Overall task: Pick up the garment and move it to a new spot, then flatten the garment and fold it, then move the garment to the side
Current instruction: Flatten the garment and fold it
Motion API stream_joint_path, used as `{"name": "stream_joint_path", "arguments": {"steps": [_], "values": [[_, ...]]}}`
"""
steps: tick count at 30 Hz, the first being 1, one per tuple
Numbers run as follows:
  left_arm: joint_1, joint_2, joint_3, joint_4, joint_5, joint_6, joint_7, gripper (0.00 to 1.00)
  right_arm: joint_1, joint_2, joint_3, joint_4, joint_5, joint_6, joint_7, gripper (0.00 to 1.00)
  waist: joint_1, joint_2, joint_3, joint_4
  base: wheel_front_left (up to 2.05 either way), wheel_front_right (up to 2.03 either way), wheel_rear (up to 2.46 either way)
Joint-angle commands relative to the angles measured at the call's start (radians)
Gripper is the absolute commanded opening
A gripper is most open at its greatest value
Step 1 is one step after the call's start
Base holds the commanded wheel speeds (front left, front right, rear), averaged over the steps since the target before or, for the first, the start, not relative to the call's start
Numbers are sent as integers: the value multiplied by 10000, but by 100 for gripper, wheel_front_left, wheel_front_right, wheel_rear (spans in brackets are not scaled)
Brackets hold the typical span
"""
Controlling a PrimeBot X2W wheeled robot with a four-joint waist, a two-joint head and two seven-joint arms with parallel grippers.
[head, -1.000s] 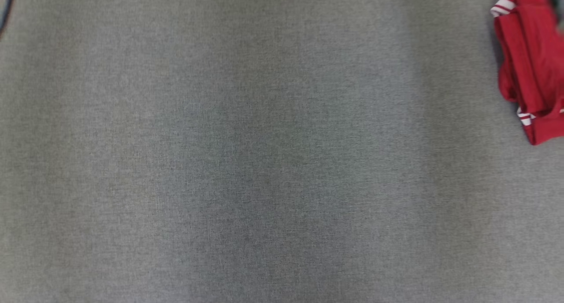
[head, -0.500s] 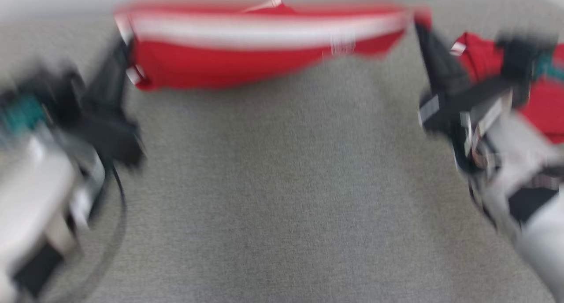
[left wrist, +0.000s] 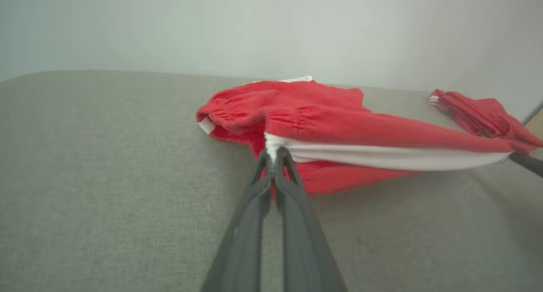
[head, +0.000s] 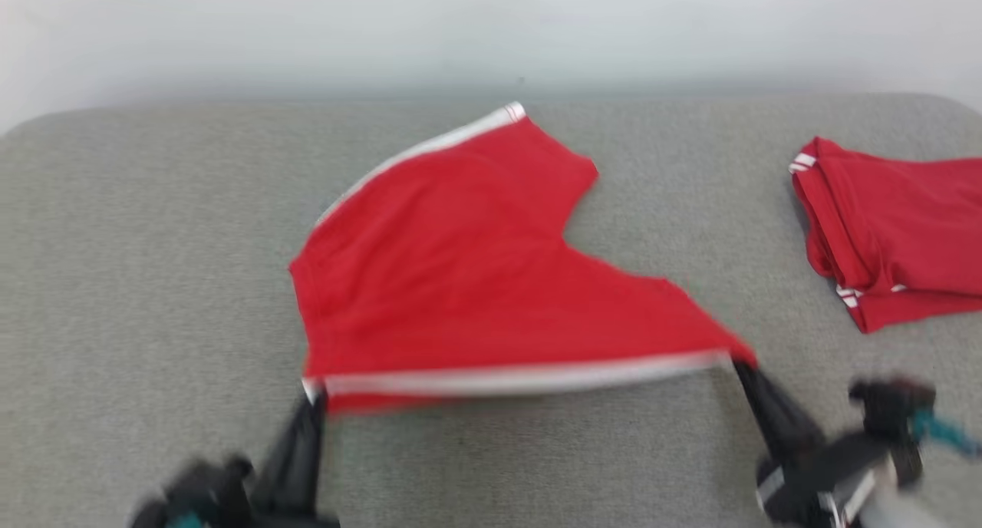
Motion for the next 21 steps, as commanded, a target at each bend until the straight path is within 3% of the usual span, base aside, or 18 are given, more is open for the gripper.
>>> {"name": "stream_joint_path", "arguments": {"steps": [1, 9, 13, 21], "values": [[420, -46, -5, 169, 308, -32, -26, 0, 534, -80, -198, 43, -195, 4, -34, 0, 3, 2, -260, 246, 0, 0, 0], [2347, -723, 394, 533, 787, -238, -28, 0, 3045, 310, -1249, -607, -887, 2, 589, 0, 3, 2, -715, 570, 0, 0, 0], [2702, -1033, 538, 803, 900, -553, -28, 0, 3923, 566, -2087, -1158, -1245, 4, 993, 0, 3, 2, -718, 778, 0, 0, 0], [2539, -1459, 1238, 948, 1281, -1138, -28, 0, 3800, 922, -3387, -2281, -2233, 2, 1828, 0, 3, 2, -782, 938, 0, 0, 0]]}}
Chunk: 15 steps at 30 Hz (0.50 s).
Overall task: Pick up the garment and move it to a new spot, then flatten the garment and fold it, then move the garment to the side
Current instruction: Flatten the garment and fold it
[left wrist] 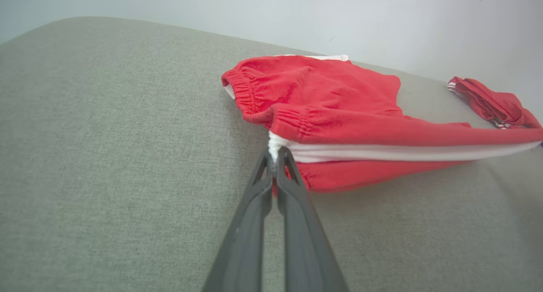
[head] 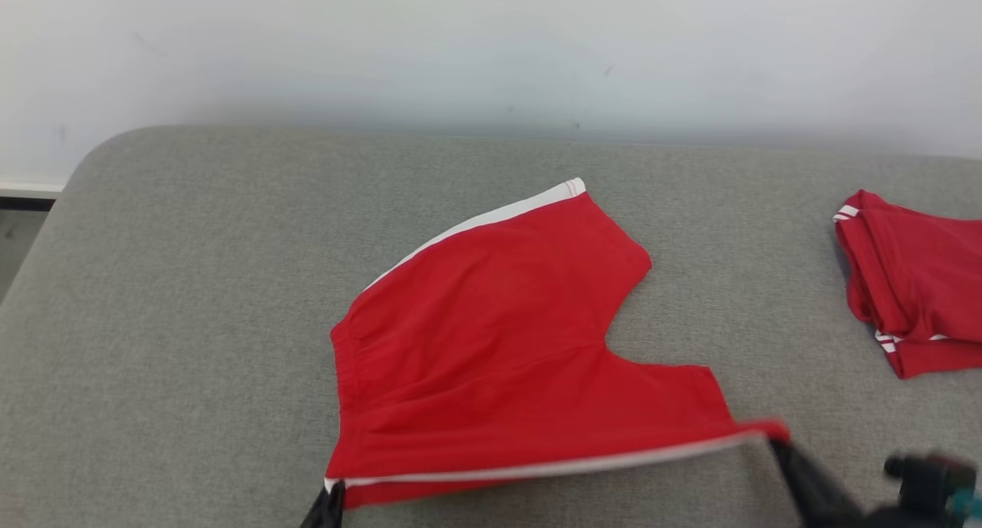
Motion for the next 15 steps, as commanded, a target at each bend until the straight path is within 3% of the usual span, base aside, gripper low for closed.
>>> {"name": "stream_joint_path", "arguments": {"steps": [1, 8, 11, 15], "values": [[-128, 19, 126, -1, 115, -31, -29, 0, -293, -26, -184, -76, -92, 0, 54, 0, 0, 1, -2, 41, 0, 0, 0], [-1837, 260, 314, 226, 311, -775, 213, 0, -2739, 38, -592, 78, -1115, -1, 1073, 0, 0, 1, 133, 469, 0, 0, 0], [-2918, 202, 292, 781, 238, -1178, 576, 0, -4193, 89, -272, 798, -1359, 0, 1549, 0, 0, 1, 348, 661, 0, 0, 0], [-4281, -283, 229, 1882, -34, -1728, 987, 0, -6293, 136, 153, 2229, -1596, 0, 1739, 0, 0, 1, 846, 965, 0, 0, 0]]}}
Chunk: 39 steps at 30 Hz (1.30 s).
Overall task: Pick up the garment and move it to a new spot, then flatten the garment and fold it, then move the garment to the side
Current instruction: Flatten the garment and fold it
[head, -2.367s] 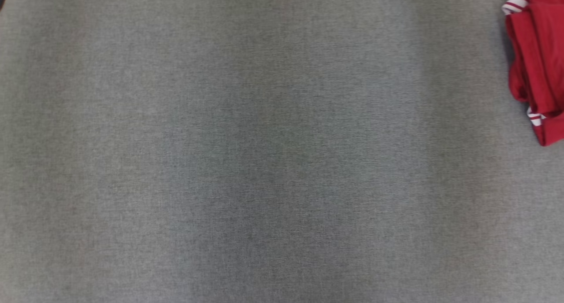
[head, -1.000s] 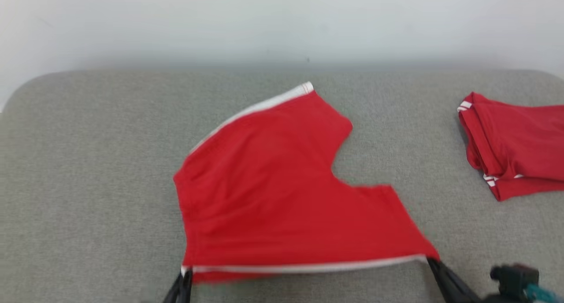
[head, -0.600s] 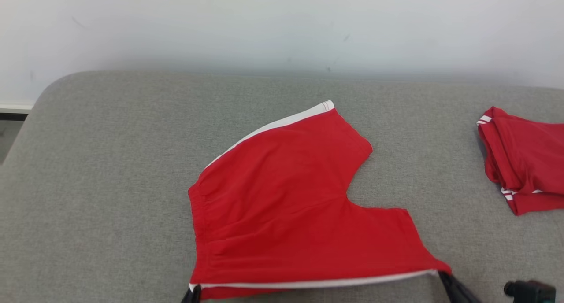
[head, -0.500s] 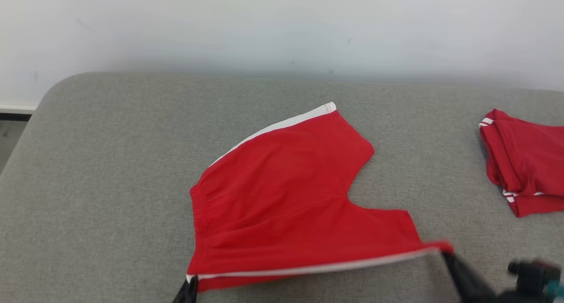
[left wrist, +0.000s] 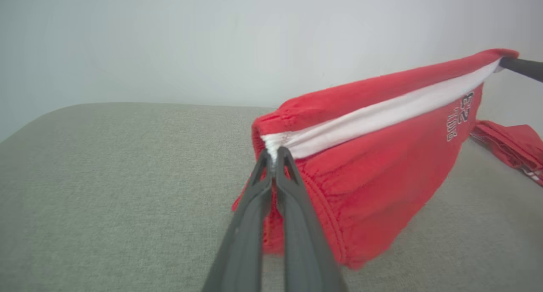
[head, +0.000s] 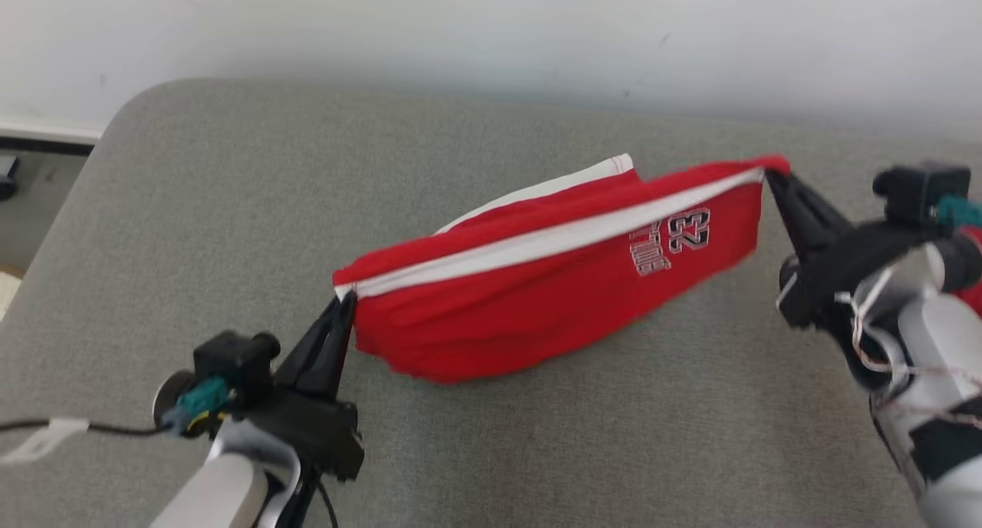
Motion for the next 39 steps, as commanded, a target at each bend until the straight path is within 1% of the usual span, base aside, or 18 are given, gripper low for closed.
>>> {"name": "stream_joint_path", "arguments": {"steps": [1, 5, 8, 9, 10, 15, 20, 21, 22, 23, 24, 28, 31, 35, 39], "values": [[-235, -19, -12, 227, 85, -66, -11, 0, -290, 31, 115, 275, -140, 0, -13, 0, -1, -1, 442, 344, 0, 0, 0], [-1417, -649, -184, 1545, 60, -531, -101, 0, -2139, 167, 737, 2052, -216, 0, -35, 0, -1, -1, 1039, 697, 0, 0, 0], [-2121, -1048, -338, 2545, 75, -857, -205, 0, -3225, 233, 1218, 3331, -281, 0, -126, 0, -1, -1, 1434, 975, 0, 0, 0], [-2552, -1318, -477, 3140, 104, -1024, -320, 0, -3835, 337, 1459, 4048, -196, 0, -213, 0, -1, -1, 1644, 1133, 0, 0, 0], [-2753, -1435, -529, 3436, 103, -1111, -342, 0, -4119, 359, 1620, 4375, -215, 0, -273, 0, -1, -1, 1746, 1195, 0, 0, 0], [-3607, -1948, -771, 4669, 99, -1377, -608, 0, -5093, 547, 2295, 5802, -129, 0, -441, 0, -1, -1, 2133, 1384, 0, 0, 0], [-4180, -2309, -957, 5578, 49, -1480, -830, 0, -5586, 677, 2676, 6841, -36, 0, -842, 0, -1, -1, 2304, 1447, 0, 0, 0], [-4254, -2337, -1002, 5738, 35, -1503, -863, 0, -5666, 704, 2757, 6954, -34, 0, -964, 44, -1, -1, 2300, 1449, 0, 0, 0], [-4333, -2354, -1051, 5860, 84, -1519, -902, 43, -5741, 723, 2795, 7066, 36, 0, -1099, 73, -1, -1, 2290, 1442, 0, 0, 0], [-4333, -2354, -1051, 5860, 84, -1519, -902, 43, -5741, 723, 2795, 7066, 36, 0, -1099, 73, -1, -1, 2290, 1442, 0, 0, 0], [-4374, -2385, -1040, 5976, 86, -1527, -930, 100, -5751, 746, 2826, 7166, 125, 0, -1183, 100, -1, -1, 2257, 1420, 0, 0, 0], [-4162, -2375, -894, 6168, 191, -1550, -1024, 100, -5400, 717, 2969, 7390, 506, 0, -1750, 100, -1, -1, 1825, 1327, 0, 0, 0], [-3699, -2196, -479, 5577, 434, -1481, -1028, 100, -5084, 576, 2974, 7422, 851, 0, -2266, 100, -1, -1, 1428, 1248, 0, 0, 0], [-2709, -1934, 334, 4204, 1047, -1124, -1028, 100, -4555, 512, 2950, 7387, 1338, 0, -2880, 100, -1, -1, 916, 1086, 0, 0, 0], [-1431, -1735, 1057, 2733, 1715, -734, -1030, 100, -3949, 443, 3012, 7358, 1649, 0, -3226, 100, -1, -1, 585, 941, 0, 0, 0]]}}
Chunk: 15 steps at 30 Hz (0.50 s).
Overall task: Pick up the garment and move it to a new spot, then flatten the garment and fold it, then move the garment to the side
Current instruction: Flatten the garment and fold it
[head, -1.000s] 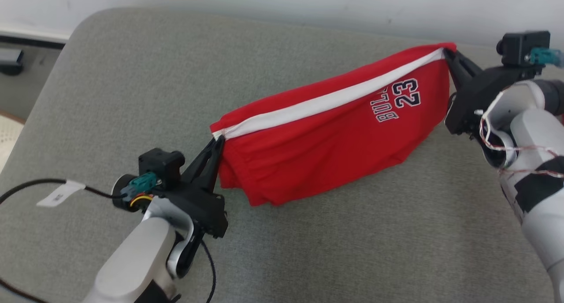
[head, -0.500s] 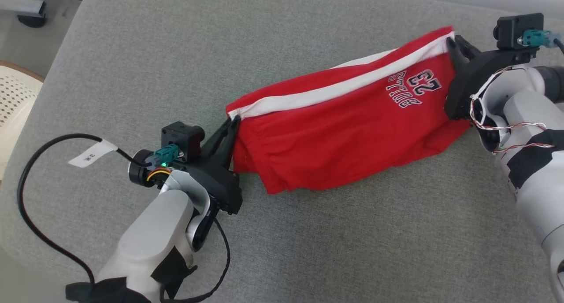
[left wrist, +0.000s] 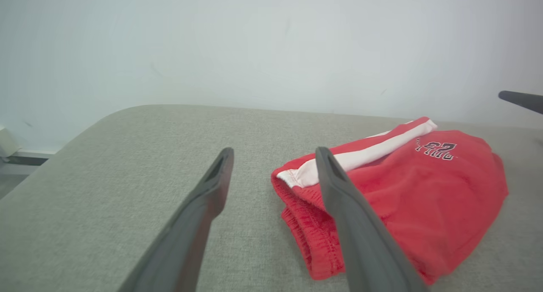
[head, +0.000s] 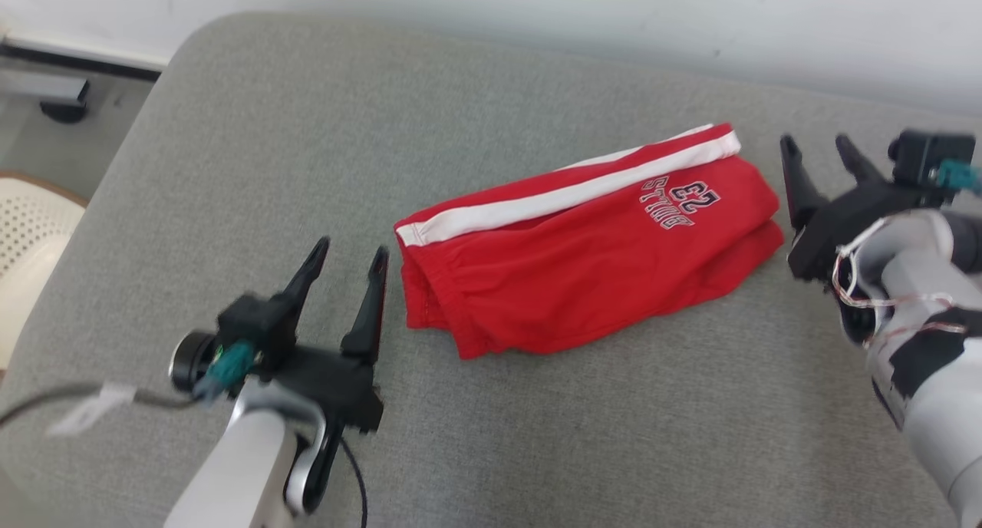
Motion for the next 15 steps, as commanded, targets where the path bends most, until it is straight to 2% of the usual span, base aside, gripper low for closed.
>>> {"name": "stream_joint_path", "arguments": {"steps": [1, 7, 15], "values": [[455, 84, 217, -408, 221, 119, -22, 100, 289, -5, 39, -2, 108, 0, -111, 100, 1, 0, -394, -253, 0, 0, 0], [2209, 410, 828, -2221, 1517, 872, -24, 100, 1132, 157, -83, 152, 422, 0, -405, 100, 1, 0, -638, -207, 0, 0, 0], [3217, 447, 1131, -3019, 1950, 925, -24, 100, 1590, 175, -462, 529, 512, 0, -520, 100, 1, 0, -615, 368, 0, 0, 0]]}}
